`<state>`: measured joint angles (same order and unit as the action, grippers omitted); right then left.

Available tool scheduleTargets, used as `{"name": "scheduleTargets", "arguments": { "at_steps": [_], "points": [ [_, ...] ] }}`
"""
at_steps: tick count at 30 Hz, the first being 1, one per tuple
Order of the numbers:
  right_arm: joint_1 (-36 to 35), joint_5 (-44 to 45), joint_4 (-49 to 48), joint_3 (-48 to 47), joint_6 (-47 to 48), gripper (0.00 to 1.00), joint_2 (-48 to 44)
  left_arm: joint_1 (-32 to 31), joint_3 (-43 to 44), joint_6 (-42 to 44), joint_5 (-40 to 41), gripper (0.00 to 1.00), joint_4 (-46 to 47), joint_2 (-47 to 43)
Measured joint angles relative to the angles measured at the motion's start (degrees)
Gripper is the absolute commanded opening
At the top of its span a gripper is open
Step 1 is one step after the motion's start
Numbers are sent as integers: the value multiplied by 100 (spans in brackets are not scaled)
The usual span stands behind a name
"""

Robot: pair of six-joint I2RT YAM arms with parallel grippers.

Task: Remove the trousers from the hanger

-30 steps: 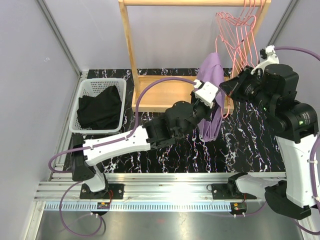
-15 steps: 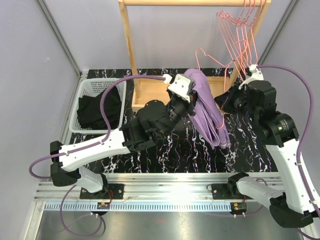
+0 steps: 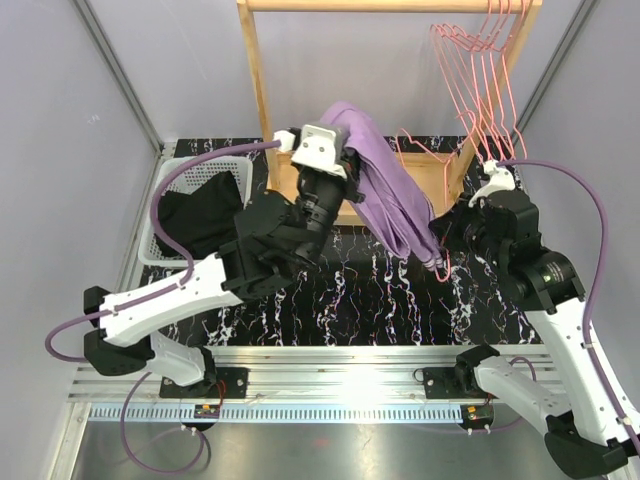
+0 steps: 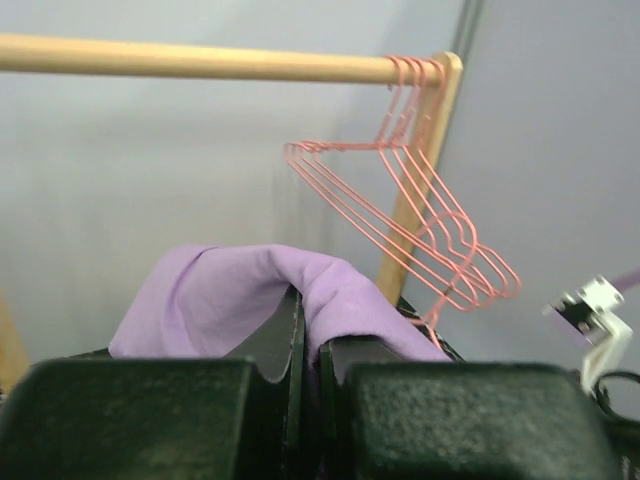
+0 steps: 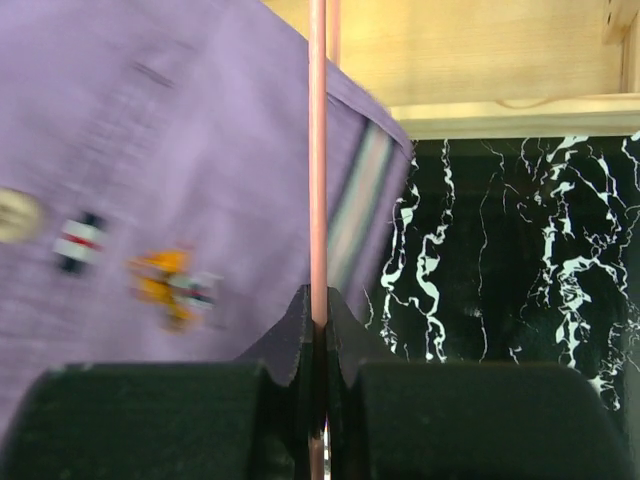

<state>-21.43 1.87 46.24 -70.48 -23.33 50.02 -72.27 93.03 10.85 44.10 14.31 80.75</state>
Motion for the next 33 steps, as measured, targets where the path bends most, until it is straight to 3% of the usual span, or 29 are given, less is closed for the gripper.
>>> {"name": "scheduleTargets", "arguments": {
  "at_steps": [11,23,27,33],
  "points": [
    [0,20,39,256,483,0,-306,654,37,1005,302,0,212,-901],
    [2,-4,525,-592,1102,0,-275,2992,-1934,1617,717,0,-142,-2424],
    [2,-61,643,-769,1143,0,-299,3934,-2682,1755,494,0,-254,-2830],
    [7,-269,697,-914,1152,0,-348,4999,-2903,1764,280,0,-769,-2992]
  ]
}}
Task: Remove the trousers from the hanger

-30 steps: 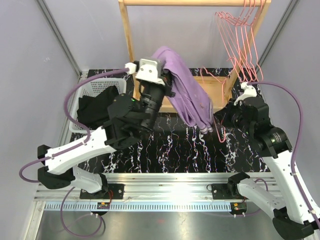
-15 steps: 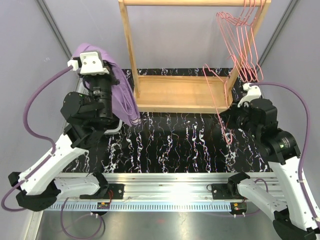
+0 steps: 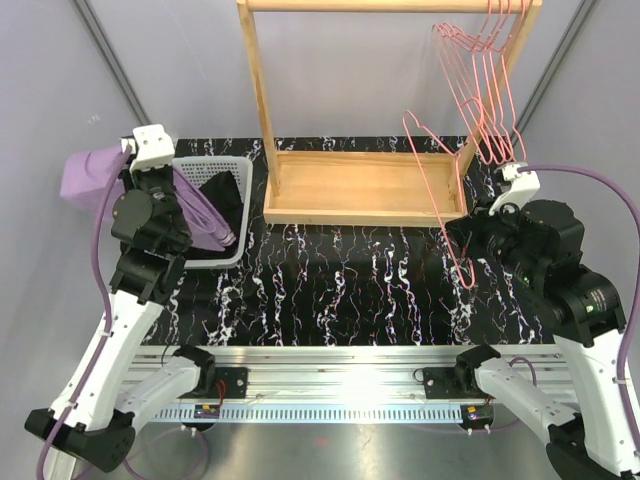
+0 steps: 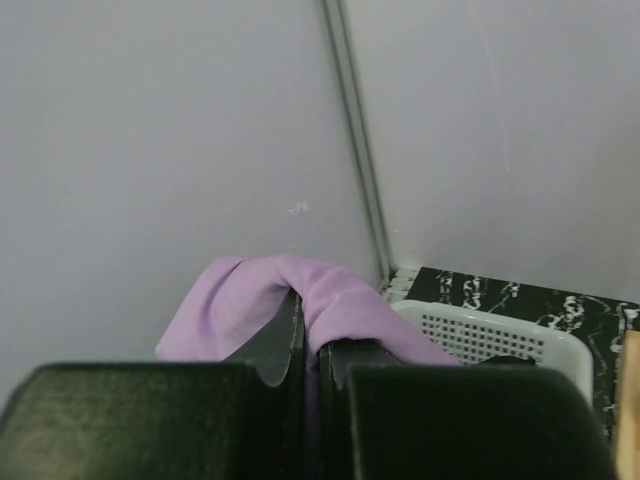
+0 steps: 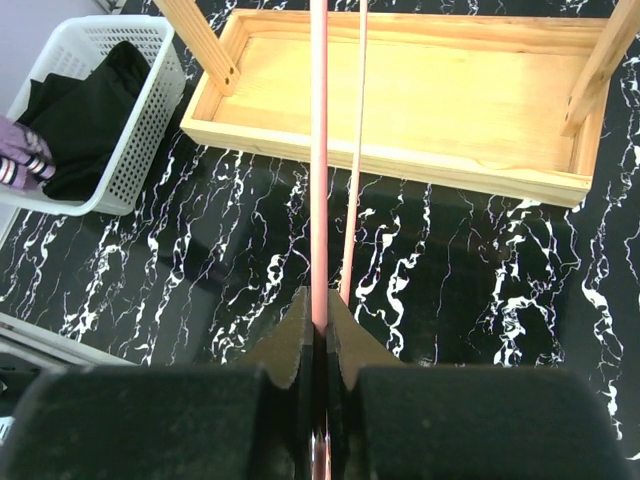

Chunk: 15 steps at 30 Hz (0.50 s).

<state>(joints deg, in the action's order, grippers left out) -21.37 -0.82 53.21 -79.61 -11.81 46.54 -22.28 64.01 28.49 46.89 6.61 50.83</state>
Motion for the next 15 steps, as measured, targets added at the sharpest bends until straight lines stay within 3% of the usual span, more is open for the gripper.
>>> {"name": "scheduleTargets", "arguments": {
  "at_steps": [8,15],
  "points": [
    [0,-175,138,-79,-13,0,-111,909,273,68,-356,0,-555,334],
    [0,-195,214,-153,-15,0,-181,1045,83,151,-540,0,-1027,592]
  ]
}}
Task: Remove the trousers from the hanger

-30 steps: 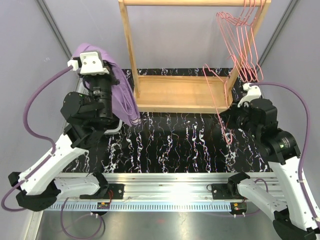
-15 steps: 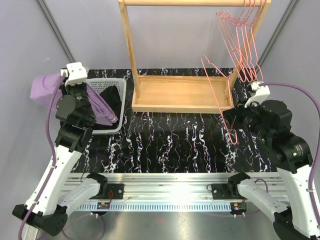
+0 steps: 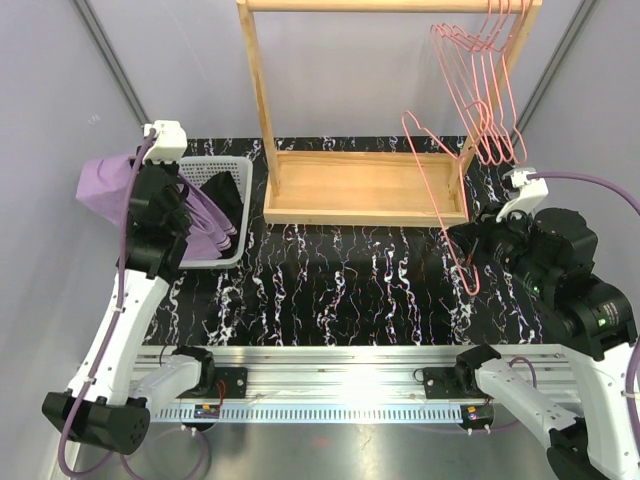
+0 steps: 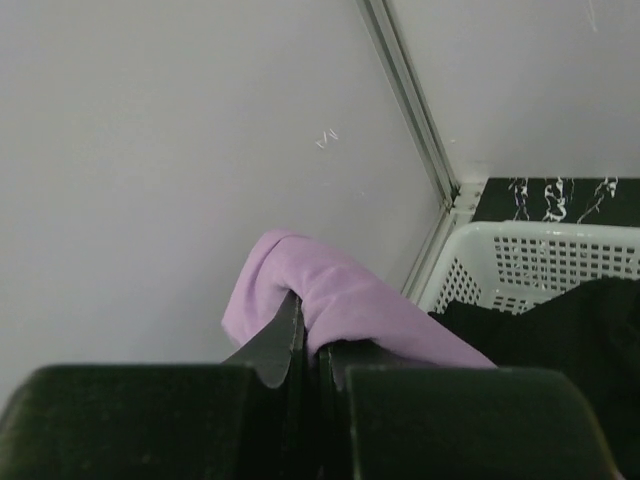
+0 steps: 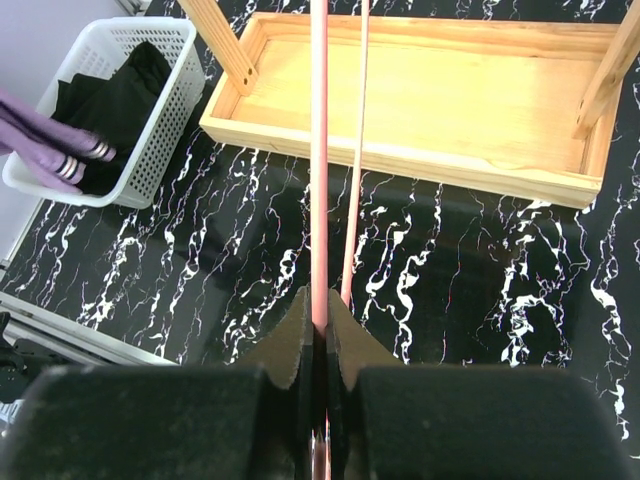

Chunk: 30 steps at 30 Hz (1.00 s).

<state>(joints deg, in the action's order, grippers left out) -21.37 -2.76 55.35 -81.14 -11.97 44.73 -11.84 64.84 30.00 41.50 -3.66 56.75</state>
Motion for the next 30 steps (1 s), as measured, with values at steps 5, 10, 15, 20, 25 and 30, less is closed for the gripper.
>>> {"name": "scheduleTargets", "arguments": {
  "at_steps": [5,10,15,20,25,30],
  "points": [
    [0,-50,2,39,-2,0,0,7,153,7,-103,0,-258,-2],
    [0,-131,-9,74,-2,0,-9,7,1075,181,-179,0,-592,35],
    [0,-138,-9,83,7,0,-26,7,1517,466,-179,0,-378,-127],
    [0,-149,4,83,22,0,-81,7,979,922,-111,0,-39,-496],
    [0,-299,2,87,20,0,-153,13,372,1119,-59,0,11,-673],
    [0,-507,-7,116,-35,0,-210,66,-85,1178,-59,0,267,-577]
  ]
}}
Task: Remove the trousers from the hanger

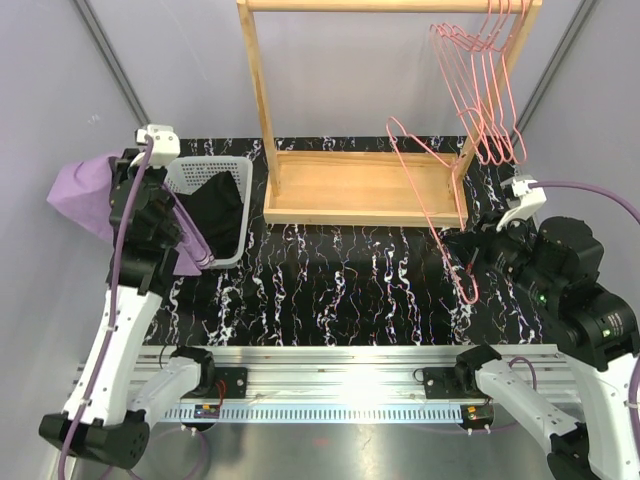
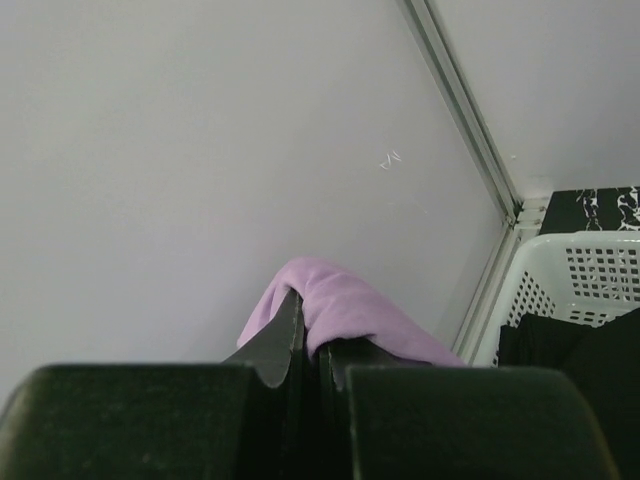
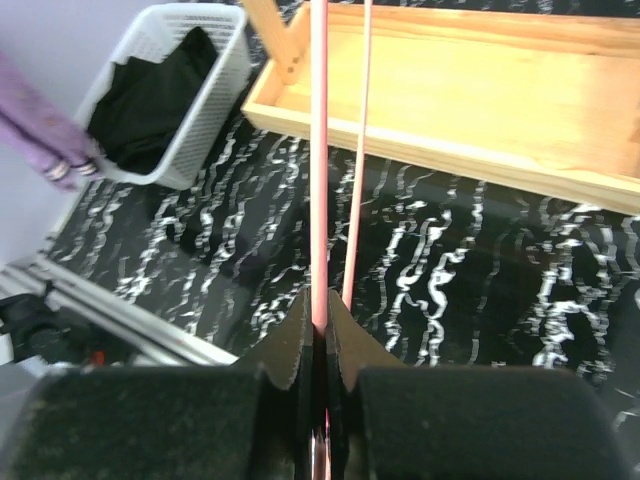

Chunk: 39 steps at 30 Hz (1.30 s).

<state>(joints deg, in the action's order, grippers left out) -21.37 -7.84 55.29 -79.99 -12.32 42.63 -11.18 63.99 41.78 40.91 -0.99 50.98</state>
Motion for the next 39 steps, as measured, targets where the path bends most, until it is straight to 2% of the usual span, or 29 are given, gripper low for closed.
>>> {"name": "scheduleTargets", "arguments": {
  "at_steps": [4,7,11,17,25,29,31,33,38,39],
  "points": [
    [0,-365,-9,63,-168,0,-140,105,-24,-127,-46,0,310,643],
    [0,-540,-9,63,-243,0,-262,170,-173,-160,-92,0,748,1386],
    [0,-743,-13,63,-358,0,-437,286,-269,-385,-278,0,881,2378],
    [0,-1084,-140,184,-520,0,-717,352,133,-835,-468,0,647,4004],
    [0,-1102,-138,400,-520,0,-944,149,999,-935,-490,0,262,5480],
    [0,-1137,-138,538,-525,0,-1064,136,1620,-1191,-472,1,-313,6102],
    [0,-1132,-136,599,-522,0,-1099,125,1965,-1375,-492,4,-662,6349],
    [0,-1123,-136,634,-520,0,-1104,116,2214,-1547,-544,13,-949,6500],
    [0,-1056,-133,651,-492,0,-1102,122,2347,-1871,-804,29,-1375,6487],
    [0,-1021,-133,651,-479,0,-1102,129,2345,-1902,-892,42,-1447,6448]
  ]
}}
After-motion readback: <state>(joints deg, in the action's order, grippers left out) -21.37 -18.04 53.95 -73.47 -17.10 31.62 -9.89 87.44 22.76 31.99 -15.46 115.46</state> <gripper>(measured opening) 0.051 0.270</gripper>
